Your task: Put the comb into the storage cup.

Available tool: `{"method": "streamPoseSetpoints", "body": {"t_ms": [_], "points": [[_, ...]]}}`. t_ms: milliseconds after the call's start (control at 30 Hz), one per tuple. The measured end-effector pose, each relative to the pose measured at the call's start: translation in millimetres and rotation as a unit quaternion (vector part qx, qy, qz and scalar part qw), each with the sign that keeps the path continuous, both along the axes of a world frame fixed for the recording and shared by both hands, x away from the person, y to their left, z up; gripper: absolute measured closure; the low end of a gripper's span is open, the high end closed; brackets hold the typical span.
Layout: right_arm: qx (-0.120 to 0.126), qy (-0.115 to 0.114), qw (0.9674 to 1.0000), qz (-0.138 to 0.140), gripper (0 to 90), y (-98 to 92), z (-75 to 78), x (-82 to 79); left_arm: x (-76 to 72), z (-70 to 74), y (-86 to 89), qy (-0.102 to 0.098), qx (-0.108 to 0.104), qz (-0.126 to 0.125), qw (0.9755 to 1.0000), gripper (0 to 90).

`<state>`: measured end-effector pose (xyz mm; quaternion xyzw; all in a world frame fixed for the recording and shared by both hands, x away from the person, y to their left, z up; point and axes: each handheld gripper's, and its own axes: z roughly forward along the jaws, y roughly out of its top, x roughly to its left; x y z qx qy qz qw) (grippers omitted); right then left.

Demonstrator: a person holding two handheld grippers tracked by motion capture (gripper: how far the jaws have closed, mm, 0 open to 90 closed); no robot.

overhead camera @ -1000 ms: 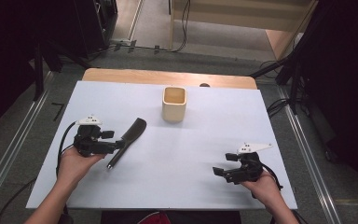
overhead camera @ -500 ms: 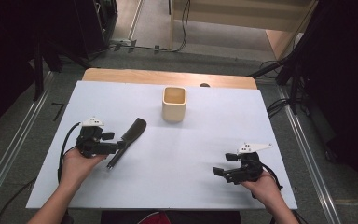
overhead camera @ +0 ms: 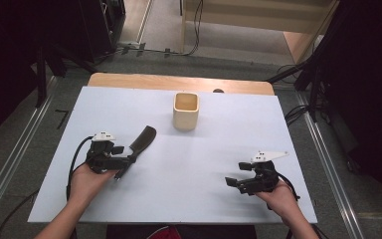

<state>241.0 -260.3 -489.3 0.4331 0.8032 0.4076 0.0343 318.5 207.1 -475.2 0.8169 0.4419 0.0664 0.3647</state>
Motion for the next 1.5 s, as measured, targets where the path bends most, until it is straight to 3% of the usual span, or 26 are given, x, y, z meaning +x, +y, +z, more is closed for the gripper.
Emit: {"method": "streamPoseSetpoints", "body": {"t_ms": [200, 400, 800, 933, 1100, 1267, 1367, 1500], "points": [[0.001, -0.002, 1.0, 0.001, 12.6, 0.8, 0.1, 0.8, -4.0, -5.4, -1.5, 0.011, 0.009, -0.003, 0.9999, 34.3], [0.0, -0.002, 1.0, 0.003, 12.6, 0.7, 0.8, 1.7, -11.9, -8.5, 1.7, 0.01, 0.027, 0.001, 0.9996, 34.3], [-0.001, -0.005, 0.9999, 0.011, 12.6, 5.2, 1.2, 8.9, -22.3, -13.4, 7.9, 0.017, 0.04, 0.01, 0.999, 35.6], [0.0, -0.006, 0.9999, 0.016, 12.7, 7.7, 1.6, 10.6, -25.3, -15.3, 6.8, 0.006, 0.045, 0.01, 0.9989, 38.4], [-0.001, -0.007, 0.9998, 0.02, 12.7, 8.8, 1.6, 12.1, -31.9, -19.5, 5.0, -0.022, 0.054, 0.014, 0.9982, 44.6], [0.0, -0.006, 0.9998, 0.018, 12.7, 9.7, 2.0, 12.6, -39.1, -22.8, -1.1, -0.058, 0.091, 0.014, 0.9941, 49.0], [-0.001, -0.007, 0.9998, 0.019, 12.7, 10.1, 1.8, 12.9, -41.3, -24.5, -1.8, -0.065, 0.086, 0.031, 0.9937, 53.4], [-0.003, -0.005, 0.9998, 0.019, 12.6, 10.3, 1.5, 13.4, -43.2, -24.5, -5.4, -0.072, 0.102, 0.033, 0.9917, 56.5]]}}
